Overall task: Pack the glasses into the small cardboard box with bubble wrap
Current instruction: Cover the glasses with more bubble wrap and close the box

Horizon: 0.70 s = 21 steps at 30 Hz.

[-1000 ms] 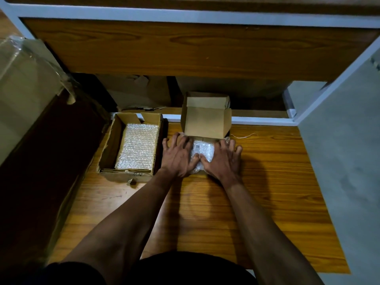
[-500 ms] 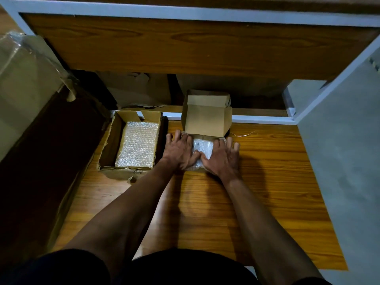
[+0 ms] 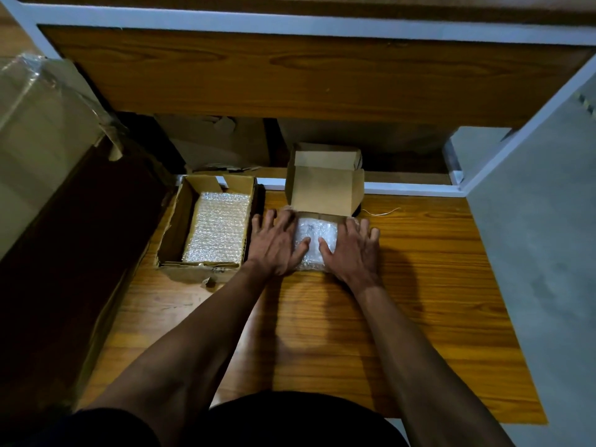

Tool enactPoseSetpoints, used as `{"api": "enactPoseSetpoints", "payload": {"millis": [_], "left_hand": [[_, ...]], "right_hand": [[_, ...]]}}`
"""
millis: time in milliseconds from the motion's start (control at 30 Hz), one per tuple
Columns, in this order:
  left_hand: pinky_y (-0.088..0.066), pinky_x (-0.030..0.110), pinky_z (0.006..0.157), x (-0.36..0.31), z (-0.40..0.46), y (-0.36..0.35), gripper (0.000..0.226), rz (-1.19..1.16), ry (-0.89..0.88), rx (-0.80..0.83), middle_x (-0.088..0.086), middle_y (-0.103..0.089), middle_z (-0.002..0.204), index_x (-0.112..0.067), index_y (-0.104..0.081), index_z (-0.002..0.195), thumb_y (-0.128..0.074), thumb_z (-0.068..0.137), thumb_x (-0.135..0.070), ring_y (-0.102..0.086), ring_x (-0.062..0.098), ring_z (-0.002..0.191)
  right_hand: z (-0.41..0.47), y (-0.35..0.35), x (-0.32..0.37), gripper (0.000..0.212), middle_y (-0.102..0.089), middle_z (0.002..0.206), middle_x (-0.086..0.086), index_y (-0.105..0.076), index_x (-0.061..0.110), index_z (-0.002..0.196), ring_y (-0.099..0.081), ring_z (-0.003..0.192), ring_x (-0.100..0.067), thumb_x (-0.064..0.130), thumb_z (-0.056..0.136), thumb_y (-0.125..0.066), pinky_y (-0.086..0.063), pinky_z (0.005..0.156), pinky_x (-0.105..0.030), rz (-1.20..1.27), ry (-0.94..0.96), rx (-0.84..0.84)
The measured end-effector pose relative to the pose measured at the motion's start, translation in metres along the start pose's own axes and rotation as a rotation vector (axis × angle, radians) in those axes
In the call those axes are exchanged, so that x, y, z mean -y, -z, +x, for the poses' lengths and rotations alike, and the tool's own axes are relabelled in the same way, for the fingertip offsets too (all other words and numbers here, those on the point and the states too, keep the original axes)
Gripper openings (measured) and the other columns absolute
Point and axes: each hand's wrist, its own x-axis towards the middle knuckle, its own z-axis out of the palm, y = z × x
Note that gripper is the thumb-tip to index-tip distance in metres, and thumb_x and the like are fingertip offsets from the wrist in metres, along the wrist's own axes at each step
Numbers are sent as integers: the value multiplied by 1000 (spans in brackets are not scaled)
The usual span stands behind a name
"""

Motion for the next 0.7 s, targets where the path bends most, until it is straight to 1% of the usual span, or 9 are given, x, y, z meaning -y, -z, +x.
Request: {"api": "enactPoseSetpoints", "payload": {"millis": [67,133,167,333,467,533,600,667,700], "left_hand": [[-32,58,107,-2,0,0,84,-20,41,5,10,-35,149,-19,-36,156,-21,95,-75,-36,35,129],[-31,59,109,-4,1,2,90,-32,62,39,12,-33,148,-18,-29,159,-20,92,-77,-34,36,130],[-31,59,109,-5,3,3,91,-34,65,53,13,-32,148,-17,-29,158,-21,91,-78,-34,37,130],[-28,61,110,-10,16,8,95,-57,112,134,13,-28,153,-16,-39,152,-24,86,-83,-30,39,134],[-31,58,104,-10,21,7,90,-71,123,132,13,-31,145,-17,-49,141,-28,83,-84,-32,38,129],[-32,57,103,-9,20,6,83,-95,103,100,12,-33,142,-19,-52,137,-34,85,-81,-33,37,127],[-34,57,104,-3,15,4,74,-154,99,23,12,-38,141,-22,-54,137,-40,88,-76,-36,35,126],[-39,52,101,3,9,1,70,-259,148,-67,13,-44,137,-22,-55,136,-40,89,-72,-43,34,122],[-42,49,98,5,6,-1,69,-350,195,-113,14,-47,133,-19,-55,134,-40,89,-69,-47,34,119]], "right_hand": [[0,0,2,68,-64,125,-12,-67,13,116,-50,106,-28,69,94,-38,-37,88,-45,18,-6,-6],[1,-1,3,66,-65,121,-11,-64,14,115,-49,105,-27,70,93,-38,-37,89,-45,34,-12,0],[1,-1,4,66,-65,118,-11,-63,14,115,-49,104,-27,70,92,-37,-37,89,-45,37,-12,8],[3,-1,5,68,-65,113,-12,-63,13,113,-49,102,-27,73,92,-36,-36,87,-44,17,0,31],[3,0,6,69,-66,112,-14,-64,11,112,-50,100,-28,72,91,-38,-36,85,-44,16,9,48],[1,2,5,64,-66,110,-13,-64,11,110,-49,99,-28,68,91,-43,-35,83,-43,27,11,28],[-2,6,4,56,-64,110,-13,-63,12,112,-49,99,-28,63,91,-50,-35,82,-43,26,36,-10],[-2,7,4,49,-63,115,-12,-62,12,118,-51,102,-29,53,91,-57,-38,84,-44,51,106,-67],[1,7,6,46,-62,118,-11,-62,12,121,-51,105,-29,47,91,-58,-40,85,-44,88,158,-94]]}}
